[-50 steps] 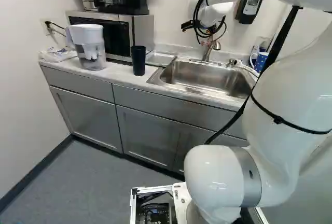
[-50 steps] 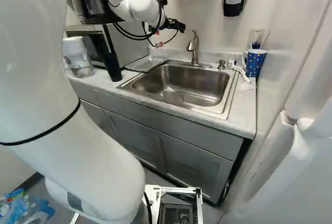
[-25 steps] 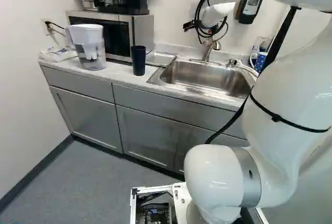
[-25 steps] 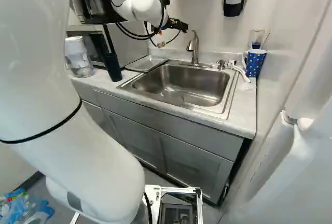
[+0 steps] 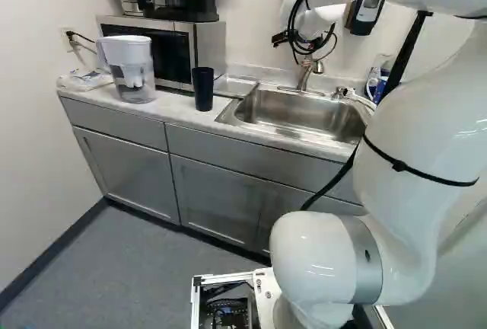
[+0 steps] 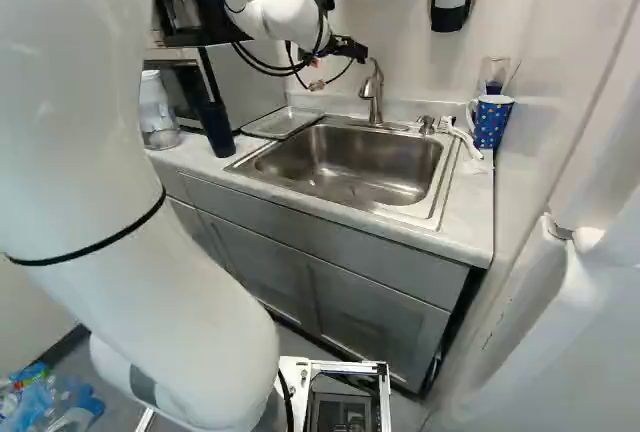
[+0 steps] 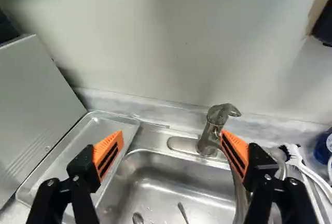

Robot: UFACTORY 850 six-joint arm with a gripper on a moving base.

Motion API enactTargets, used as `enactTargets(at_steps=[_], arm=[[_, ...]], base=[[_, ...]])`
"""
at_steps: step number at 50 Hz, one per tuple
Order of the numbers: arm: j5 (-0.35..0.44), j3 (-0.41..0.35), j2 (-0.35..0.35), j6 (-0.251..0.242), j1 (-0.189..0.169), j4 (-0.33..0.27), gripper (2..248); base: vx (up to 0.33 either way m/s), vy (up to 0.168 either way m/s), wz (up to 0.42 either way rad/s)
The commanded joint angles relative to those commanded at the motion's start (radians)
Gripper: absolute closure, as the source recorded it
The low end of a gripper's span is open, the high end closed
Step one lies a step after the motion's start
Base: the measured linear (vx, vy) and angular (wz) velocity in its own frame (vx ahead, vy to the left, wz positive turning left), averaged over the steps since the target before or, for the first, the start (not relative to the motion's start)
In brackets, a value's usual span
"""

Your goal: Rinse the cup and place it in the tray

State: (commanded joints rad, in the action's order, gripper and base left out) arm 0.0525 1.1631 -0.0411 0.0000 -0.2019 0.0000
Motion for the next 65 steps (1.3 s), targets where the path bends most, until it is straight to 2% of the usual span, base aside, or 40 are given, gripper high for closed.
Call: enactTargets(at_steps=[31,52,65], arm=[[-0.082,0.087,-0.083,0.0,-0.028,0.0,3],[-0.083,0.157,-0.148,0.0,-0.021,0.0,3],[-0.083,0.162,-0.152,0.0,-0.021,0.0,3]], base=[[0.0,0.0,0.0],[0.0,0.0,0.0],[0.0,0.0,0.0]])
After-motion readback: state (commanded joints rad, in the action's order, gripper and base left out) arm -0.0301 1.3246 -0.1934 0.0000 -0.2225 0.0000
